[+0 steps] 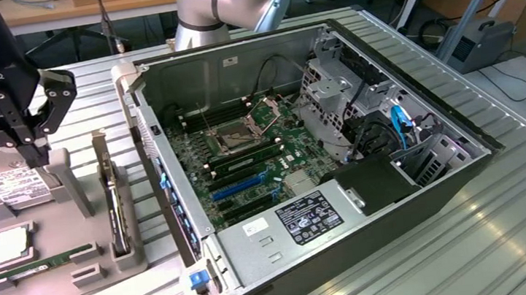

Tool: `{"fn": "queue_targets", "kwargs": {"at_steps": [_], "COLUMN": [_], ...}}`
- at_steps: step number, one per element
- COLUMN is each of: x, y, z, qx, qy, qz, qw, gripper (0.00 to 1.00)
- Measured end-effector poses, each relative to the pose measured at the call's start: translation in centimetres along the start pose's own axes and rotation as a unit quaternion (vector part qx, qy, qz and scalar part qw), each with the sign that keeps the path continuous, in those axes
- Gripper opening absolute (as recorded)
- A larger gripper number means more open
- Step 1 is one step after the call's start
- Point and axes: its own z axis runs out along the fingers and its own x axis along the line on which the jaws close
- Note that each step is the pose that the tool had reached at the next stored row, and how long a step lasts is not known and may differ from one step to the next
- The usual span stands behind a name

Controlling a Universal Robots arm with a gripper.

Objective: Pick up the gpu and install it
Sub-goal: 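Reach for the gpu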

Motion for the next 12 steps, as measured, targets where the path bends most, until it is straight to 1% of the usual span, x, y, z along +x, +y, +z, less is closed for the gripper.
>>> {"fn": "queue_targets", "kwargs": {"at_steps": [7, 12], "x": [-0.05, -0.05], "y": [-0.65, -0.7], "z": [0.04, 0.04], "qx": [0.0, 0.0], "qy": [0.0, 0.0], "qz": [0.0, 0.0], "qw": [1.0, 1.0], "gripper": [0.11, 0.11]}}
